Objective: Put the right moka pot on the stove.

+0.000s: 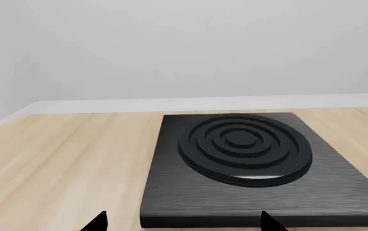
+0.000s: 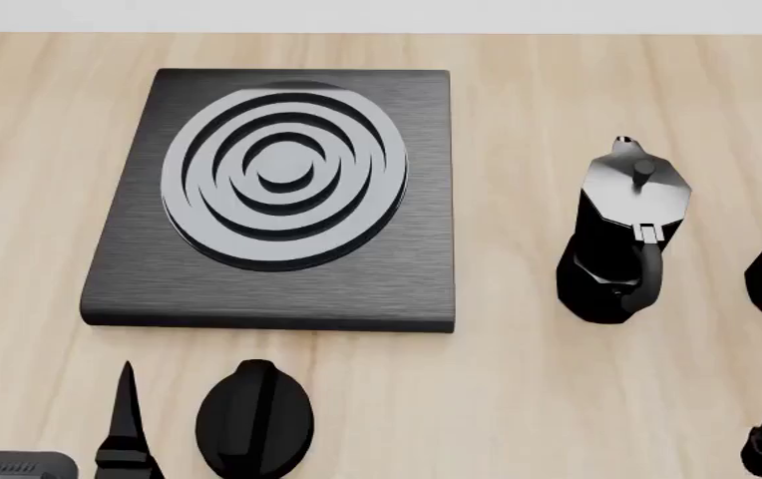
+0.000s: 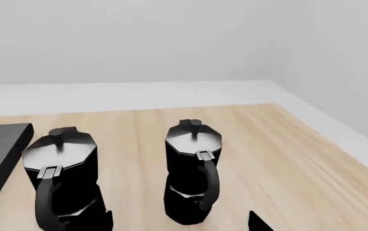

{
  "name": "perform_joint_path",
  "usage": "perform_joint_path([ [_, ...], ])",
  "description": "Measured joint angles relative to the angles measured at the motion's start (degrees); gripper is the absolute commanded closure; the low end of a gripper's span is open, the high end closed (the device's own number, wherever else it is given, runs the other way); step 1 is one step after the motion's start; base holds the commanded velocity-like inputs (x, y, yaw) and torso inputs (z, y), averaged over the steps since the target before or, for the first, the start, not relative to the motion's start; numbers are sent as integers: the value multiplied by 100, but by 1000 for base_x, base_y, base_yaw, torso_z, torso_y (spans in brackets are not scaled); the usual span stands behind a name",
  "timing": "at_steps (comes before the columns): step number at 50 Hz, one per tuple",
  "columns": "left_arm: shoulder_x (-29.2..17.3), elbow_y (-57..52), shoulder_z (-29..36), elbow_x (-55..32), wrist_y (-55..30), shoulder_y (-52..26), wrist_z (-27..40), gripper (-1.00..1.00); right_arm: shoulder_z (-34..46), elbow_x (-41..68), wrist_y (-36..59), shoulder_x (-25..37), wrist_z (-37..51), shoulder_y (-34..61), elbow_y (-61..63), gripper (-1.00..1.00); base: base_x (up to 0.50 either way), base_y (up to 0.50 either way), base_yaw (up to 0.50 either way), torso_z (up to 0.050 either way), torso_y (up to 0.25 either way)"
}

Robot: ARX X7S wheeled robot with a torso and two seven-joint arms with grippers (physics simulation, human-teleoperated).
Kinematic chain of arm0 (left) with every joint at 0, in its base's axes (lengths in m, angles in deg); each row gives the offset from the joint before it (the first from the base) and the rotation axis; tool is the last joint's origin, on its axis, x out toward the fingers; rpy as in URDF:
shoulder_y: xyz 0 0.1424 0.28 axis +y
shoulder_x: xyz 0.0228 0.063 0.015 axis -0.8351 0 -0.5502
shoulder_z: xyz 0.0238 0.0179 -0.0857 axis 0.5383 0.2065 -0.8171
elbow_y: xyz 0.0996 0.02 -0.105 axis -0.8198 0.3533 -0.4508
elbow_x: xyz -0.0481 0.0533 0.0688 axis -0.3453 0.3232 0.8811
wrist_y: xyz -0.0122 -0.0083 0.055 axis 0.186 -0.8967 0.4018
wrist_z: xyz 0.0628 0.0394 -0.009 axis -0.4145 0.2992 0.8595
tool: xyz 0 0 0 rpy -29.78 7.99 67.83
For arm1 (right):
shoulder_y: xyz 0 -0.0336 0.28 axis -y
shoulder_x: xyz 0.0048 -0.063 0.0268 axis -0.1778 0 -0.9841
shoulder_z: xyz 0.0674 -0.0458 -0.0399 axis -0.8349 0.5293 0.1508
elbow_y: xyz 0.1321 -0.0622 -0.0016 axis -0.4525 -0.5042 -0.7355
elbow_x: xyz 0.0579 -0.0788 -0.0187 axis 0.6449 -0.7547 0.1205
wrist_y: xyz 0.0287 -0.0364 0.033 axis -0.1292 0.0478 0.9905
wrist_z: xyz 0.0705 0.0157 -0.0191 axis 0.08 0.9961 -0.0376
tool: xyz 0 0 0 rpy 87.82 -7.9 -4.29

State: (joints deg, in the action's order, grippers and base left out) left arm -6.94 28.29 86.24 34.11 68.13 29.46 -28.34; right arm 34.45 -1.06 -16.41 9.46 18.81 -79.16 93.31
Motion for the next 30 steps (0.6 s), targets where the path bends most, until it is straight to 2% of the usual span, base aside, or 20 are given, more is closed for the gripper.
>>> perform_joint_path([
  [30,-6,27,-19,-77,1,-57,80,-100,776,-139,318,284,-348,1504,-1493,-100,0,0,0,0,0],
])
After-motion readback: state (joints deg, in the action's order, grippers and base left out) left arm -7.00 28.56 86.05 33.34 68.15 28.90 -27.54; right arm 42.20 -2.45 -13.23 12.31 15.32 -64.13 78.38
